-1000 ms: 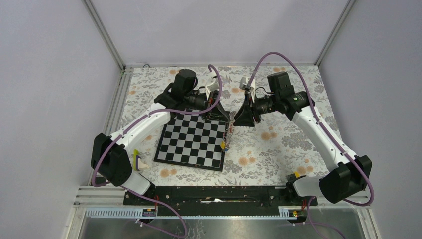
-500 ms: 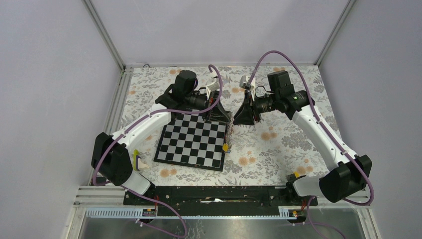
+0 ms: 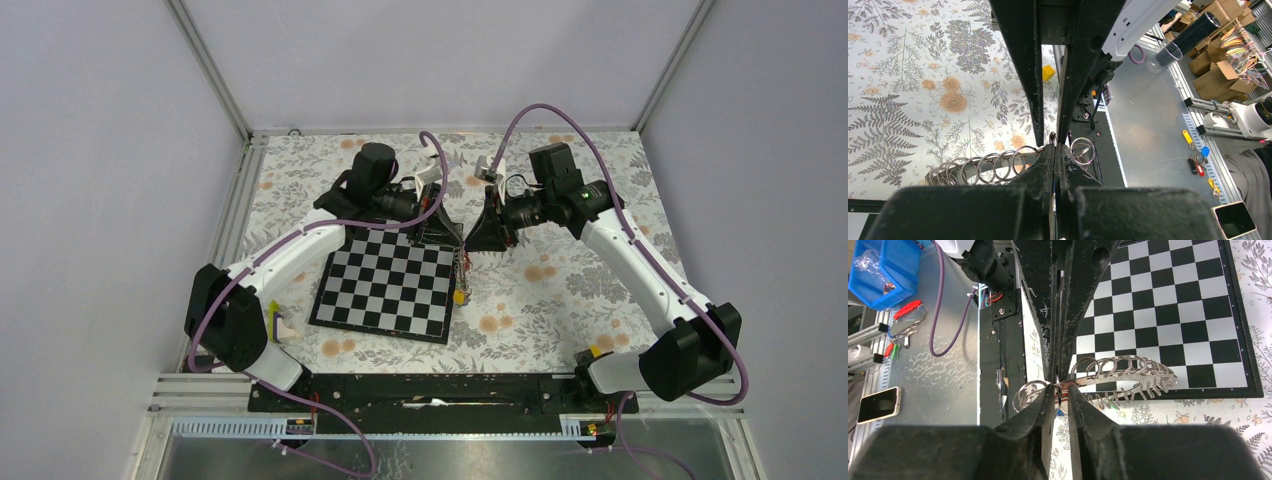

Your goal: Put the keys on the keyring

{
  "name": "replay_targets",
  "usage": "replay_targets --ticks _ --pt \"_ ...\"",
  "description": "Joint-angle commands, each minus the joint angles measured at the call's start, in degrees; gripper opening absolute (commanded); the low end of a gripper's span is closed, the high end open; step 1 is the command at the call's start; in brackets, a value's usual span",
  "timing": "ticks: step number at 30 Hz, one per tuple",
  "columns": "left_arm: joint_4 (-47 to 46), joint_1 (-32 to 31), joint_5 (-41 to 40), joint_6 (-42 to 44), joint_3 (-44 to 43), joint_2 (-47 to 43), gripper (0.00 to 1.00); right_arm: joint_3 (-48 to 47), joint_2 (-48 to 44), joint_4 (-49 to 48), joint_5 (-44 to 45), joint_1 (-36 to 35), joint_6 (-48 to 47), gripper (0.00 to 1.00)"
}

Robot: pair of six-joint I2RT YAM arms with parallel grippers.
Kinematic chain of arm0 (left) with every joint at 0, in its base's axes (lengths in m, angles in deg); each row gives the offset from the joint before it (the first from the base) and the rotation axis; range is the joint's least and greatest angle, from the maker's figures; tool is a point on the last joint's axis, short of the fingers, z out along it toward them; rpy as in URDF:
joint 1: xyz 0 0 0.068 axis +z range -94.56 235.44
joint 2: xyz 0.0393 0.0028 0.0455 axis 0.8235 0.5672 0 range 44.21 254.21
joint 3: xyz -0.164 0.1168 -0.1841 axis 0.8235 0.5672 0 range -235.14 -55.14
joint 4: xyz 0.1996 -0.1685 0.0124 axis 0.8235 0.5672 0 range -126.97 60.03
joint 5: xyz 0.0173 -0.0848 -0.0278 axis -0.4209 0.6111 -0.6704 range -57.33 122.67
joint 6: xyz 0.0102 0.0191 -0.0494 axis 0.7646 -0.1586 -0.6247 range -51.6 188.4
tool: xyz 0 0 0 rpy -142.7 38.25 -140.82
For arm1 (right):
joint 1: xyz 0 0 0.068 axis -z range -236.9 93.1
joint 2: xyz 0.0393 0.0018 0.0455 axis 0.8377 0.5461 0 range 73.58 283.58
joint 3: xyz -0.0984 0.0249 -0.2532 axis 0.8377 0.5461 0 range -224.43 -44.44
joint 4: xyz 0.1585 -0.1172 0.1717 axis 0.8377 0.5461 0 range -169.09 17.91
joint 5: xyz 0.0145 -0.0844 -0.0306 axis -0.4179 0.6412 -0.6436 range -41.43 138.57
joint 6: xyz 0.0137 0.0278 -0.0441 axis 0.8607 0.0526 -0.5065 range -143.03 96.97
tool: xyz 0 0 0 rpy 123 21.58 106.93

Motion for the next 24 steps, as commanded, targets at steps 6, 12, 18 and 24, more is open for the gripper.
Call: replay_targets --ticks 6,12,18,24 --pt "-4.6 0.3 1.9 -0.5 0.2 -0.4 0.00 -0.9 -0.4 0.3 -1.2 -0.5 -1.2 0.04" --pt "-3.5 0.4 -0.8 2.0 0.8 -0.7 0.00 -3.8 -0.6 3.3 2.7 -0.7 -2.5 0.00" --pt "1.2 0.3 -4.4 8.4 -0.1 -1.4 0.27 -7.0 0.7 8.7 11.5 -4.4 -5.3 0.00" --pt "1.3 0.3 -5.0 8.5 -0.1 -1.7 0.42 -9.3 2.2 11.3 14.3 -6.0 -5.9 0.00"
